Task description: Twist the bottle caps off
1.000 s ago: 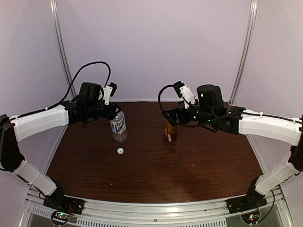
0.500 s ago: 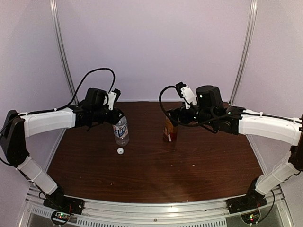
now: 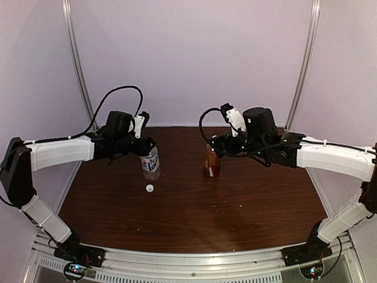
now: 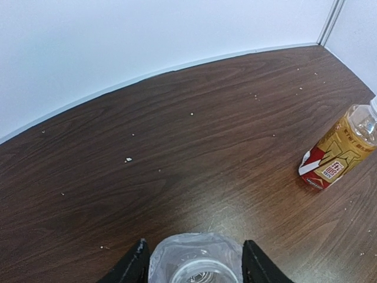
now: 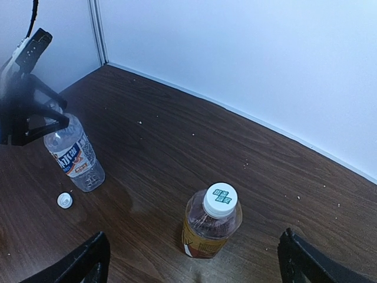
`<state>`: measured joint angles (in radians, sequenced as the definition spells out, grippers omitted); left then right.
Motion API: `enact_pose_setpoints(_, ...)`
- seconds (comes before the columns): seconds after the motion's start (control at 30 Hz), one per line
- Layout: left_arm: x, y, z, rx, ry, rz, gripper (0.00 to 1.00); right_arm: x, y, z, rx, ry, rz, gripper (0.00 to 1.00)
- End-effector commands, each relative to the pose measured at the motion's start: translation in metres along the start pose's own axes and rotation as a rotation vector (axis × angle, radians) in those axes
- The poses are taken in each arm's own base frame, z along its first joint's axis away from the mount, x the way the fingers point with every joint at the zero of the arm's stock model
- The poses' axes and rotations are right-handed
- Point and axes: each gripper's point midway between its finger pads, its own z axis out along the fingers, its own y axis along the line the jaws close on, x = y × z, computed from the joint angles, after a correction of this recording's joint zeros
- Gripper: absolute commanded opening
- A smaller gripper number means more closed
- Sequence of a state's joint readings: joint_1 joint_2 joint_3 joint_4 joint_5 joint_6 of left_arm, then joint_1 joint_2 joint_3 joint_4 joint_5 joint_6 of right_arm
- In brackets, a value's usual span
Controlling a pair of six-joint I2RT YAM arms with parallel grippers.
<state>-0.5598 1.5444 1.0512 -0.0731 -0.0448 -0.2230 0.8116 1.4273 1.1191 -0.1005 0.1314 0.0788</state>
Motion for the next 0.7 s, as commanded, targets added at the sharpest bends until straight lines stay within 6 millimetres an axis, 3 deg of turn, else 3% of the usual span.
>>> enact_pose_setpoints(0.0, -0.020, 0.003, -0.014, -0.017, -0.065, -0.013, 0.60, -0.003, -0.012, 0.002, 0.055, 0.005, 0.020, 1.00)
enact_pose_setpoints(0.2, -0.041, 0.005, -0.033, -0.031, -0.132, -0.033, 0.73, -0.006, -0.020, 0.006, 0.085, 0.029, 0.017, 1.00)
enact_pose_setpoints(0.37, -0.059, 0.006, -0.056, -0.026, -0.213, -0.065, 0.96, 0.000, -0.027, 0.018, 0.108, 0.081, 0.011, 1.00)
enact_pose_setpoints(0.67, -0.075, 0.006, -0.105, -0.002, -0.326, -0.102, 0.98, 0.014, -0.030, 0.052, 0.087, 0.195, 0.013, 0.98)
